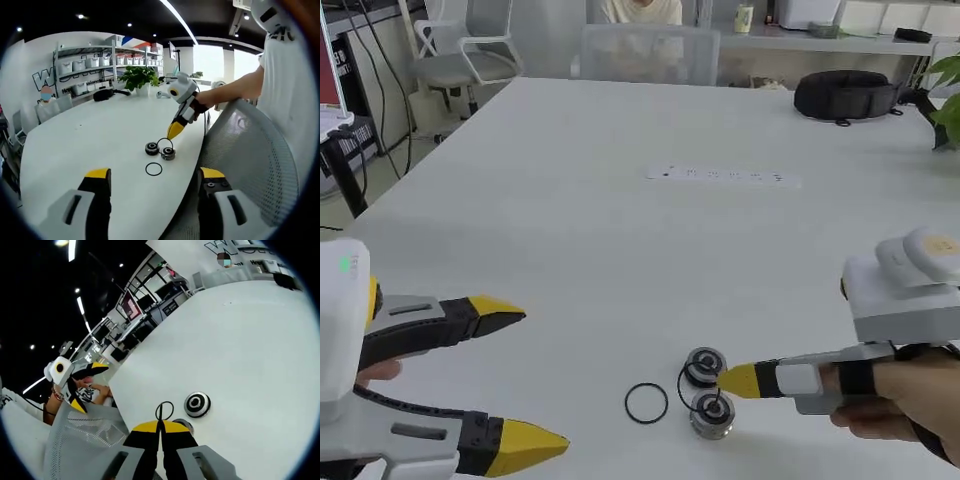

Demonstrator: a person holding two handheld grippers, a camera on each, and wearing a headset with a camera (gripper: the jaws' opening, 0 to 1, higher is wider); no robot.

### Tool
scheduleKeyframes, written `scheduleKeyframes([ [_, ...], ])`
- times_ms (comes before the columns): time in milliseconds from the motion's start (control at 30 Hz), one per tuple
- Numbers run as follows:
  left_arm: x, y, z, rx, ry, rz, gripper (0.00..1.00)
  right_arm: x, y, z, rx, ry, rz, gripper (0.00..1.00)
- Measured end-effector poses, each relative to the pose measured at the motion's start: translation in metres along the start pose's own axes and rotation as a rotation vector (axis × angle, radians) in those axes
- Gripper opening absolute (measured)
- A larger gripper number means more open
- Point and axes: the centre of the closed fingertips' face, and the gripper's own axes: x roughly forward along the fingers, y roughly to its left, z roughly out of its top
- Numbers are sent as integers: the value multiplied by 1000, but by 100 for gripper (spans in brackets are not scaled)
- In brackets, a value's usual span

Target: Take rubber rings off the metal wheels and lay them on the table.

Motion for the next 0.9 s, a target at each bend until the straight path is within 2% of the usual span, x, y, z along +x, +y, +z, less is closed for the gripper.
scheduleKeyframes([
  [167, 2, -3, -5, -26, -6, 9, 68, 0, 3, 0, -2, -4, 4, 0],
  [300, 4, 1, -9, -39, -7, 33, 69, 0, 5, 1, -3, -8, 6, 0],
  [633, 2, 4, -11, -51, -15, 63, 69, -1, 11, 6, -9, -28, 16, 0],
  [900, 3, 3, -12, -64, -20, 62, 69, -1, 17, 9, -21, -40, 25, 0],
])
